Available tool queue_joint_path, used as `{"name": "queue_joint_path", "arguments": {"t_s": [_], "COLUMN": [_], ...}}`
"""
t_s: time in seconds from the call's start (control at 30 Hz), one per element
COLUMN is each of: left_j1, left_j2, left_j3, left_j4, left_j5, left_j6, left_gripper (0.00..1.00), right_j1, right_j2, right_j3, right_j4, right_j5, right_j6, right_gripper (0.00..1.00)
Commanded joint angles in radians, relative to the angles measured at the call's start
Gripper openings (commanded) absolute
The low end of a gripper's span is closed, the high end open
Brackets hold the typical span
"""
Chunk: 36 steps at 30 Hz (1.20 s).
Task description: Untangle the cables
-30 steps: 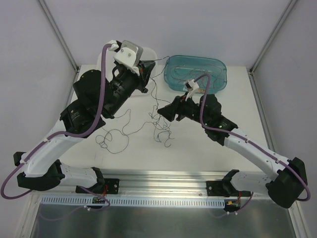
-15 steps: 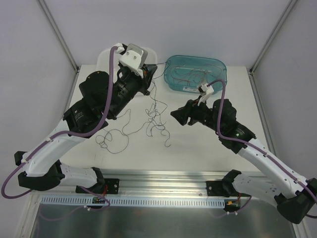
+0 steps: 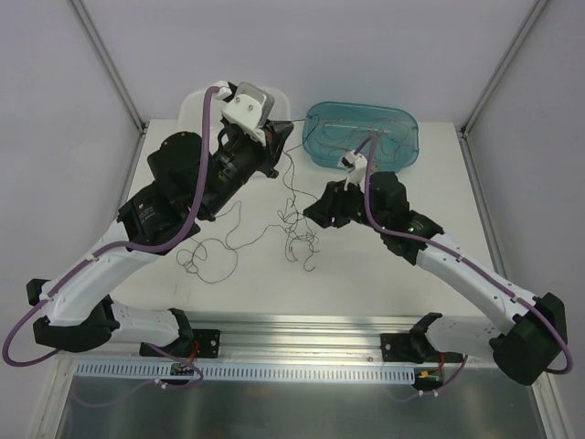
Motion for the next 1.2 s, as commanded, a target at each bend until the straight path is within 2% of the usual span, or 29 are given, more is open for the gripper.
{"name": "queue_joint_path", "arguments": {"t_s": [0.0,0.27,0.67,0.77,0.87,0.9,1.03,1.17], "left_j1": [-0.005,-0.005,-0.005,-0.005,-0.005,-0.005,-0.005,-0.005], "left_j2": [-0.017,-0.005,0.007,0.007,-0.008,-0.016,-0.080,-0.163], "left_j3": [0.002,-0.002,0.007,0.007,-0.004,-0.016,-0.064,-0.131], "left_j4": [0.020,0.020,0.022,0.022,0.020,0.021,0.020,0.020], "left_j5": [0.026,0.046,0.063,0.059,0.045,0.037,-0.010,-0.064], "left_j6": [-0.014,-0.029,-0.055,-0.052,-0.044,-0.043,-0.034,-0.037], "left_gripper": [0.00,0.00,0.00,0.00,0.00,0.00,0.00,0.00], "right_j1": [-0.004,-0.002,0.036,0.038,0.038,0.036,0.013,-0.085], "right_j2": [-0.004,0.004,0.075,0.078,0.067,0.064,0.038,0.006], "right_j3": [0.054,0.051,0.056,0.053,0.037,0.030,0.005,-0.033], "right_j4": [0.129,0.169,0.229,0.224,0.203,0.185,0.134,0.088], "right_j5": [-0.127,-0.200,-0.196,-0.190,-0.161,-0.151,-0.107,-0.046], "right_j6": [0.031,0.075,0.112,0.111,0.089,0.082,0.045,0.052], "right_gripper": [0.51,0.54,0.52,0.47,0.34,0.24,0.01,0.01]}}
